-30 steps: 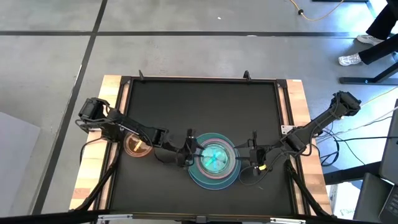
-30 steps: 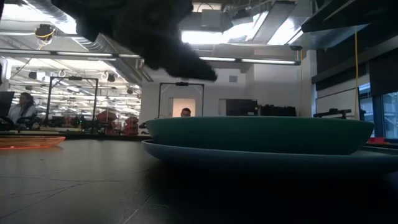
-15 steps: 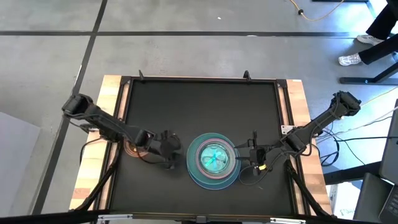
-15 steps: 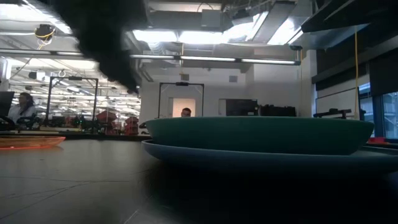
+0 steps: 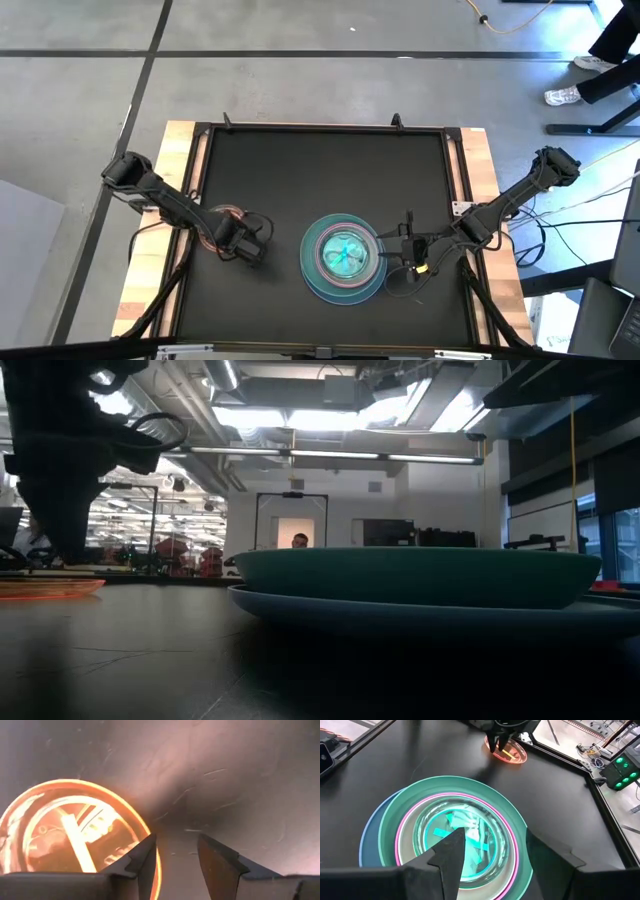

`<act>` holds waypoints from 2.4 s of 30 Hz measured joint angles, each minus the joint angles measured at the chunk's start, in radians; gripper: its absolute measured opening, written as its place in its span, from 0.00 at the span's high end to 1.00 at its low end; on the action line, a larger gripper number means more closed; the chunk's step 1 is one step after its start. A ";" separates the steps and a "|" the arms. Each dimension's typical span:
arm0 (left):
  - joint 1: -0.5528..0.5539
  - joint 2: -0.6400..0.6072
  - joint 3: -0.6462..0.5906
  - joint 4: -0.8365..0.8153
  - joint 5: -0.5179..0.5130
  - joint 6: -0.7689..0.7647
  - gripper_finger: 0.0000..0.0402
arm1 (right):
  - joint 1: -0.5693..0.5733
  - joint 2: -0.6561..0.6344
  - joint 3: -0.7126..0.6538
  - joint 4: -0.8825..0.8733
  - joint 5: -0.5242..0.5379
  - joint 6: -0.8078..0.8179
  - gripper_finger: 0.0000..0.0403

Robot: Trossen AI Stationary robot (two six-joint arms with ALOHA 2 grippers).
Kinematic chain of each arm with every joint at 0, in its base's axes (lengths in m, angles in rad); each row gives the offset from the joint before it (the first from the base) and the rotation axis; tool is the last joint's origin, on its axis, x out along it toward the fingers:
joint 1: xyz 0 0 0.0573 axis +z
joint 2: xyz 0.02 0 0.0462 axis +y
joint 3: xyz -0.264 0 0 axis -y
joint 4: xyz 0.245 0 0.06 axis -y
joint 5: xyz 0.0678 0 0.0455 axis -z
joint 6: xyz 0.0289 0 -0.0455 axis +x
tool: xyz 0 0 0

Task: Stack plastic plates
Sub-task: Stack the orange transparent plate on top of the blue transparent plate

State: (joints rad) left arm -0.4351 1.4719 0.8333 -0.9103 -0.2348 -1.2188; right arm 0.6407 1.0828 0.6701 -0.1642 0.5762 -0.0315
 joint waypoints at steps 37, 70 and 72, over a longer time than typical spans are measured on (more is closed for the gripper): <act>0.032 0.003 -0.093 0.089 -0.015 0.132 0.99 | 0.000 0.000 0.000 -0.001 0.011 -0.003 0.50; -0.017 0.063 0.048 1.036 -0.109 1.125 0.98 | 0.000 0.000 0.000 0.002 0.018 -0.003 0.50; -0.011 0.105 0.048 1.087 -0.079 1.162 0.98 | 0.000 0.000 0.000 0.003 0.018 -0.003 0.50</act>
State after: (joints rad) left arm -0.4461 1.5774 0.8818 0.1771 -0.3141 -0.0573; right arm 0.6403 1.0828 0.6697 -0.1611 0.5945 -0.0345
